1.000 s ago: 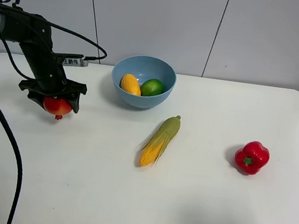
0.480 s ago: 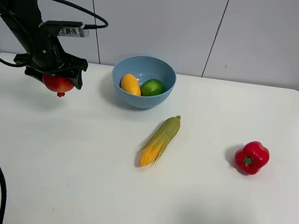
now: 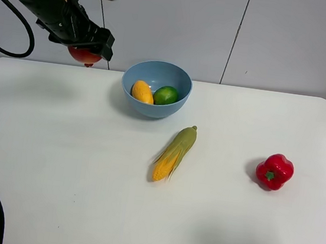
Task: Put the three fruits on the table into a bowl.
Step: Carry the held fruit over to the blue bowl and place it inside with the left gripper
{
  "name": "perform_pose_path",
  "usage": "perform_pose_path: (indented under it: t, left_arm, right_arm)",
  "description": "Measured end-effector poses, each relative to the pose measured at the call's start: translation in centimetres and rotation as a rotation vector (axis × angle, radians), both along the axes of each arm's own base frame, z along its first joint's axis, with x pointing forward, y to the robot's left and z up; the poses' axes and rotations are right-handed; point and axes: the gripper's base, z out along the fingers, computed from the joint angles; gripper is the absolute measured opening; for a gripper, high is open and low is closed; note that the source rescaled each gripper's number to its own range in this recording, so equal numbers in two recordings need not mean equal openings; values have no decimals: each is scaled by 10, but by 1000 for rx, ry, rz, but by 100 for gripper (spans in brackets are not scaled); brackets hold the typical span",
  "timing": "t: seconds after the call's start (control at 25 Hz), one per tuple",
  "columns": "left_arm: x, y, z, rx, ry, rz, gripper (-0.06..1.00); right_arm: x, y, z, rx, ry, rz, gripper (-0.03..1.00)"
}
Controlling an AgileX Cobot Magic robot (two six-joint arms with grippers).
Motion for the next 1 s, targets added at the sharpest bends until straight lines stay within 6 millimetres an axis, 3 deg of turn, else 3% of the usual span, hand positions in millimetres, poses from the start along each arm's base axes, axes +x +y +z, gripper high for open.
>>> perform_pose_path:
  t: [0.16, 0.44, 0.76, 1.0]
  left_arm:
    - [7, -9, 14, 1, -95, -62, 33]
    - [27, -35, 13, 50, -171, -179, 33]
    - [55, -63, -2, 38, -188, -222, 33]
    - [73, -83, -28, 35, -174, -271, 33]
  right_arm:
    - [0, 0, 0, 0, 0, 0, 100]
    - [0, 0, 0, 0, 0, 0, 100]
    - [0, 0, 0, 0, 0, 0, 100]
    - [0, 0, 0, 0, 0, 0, 100]
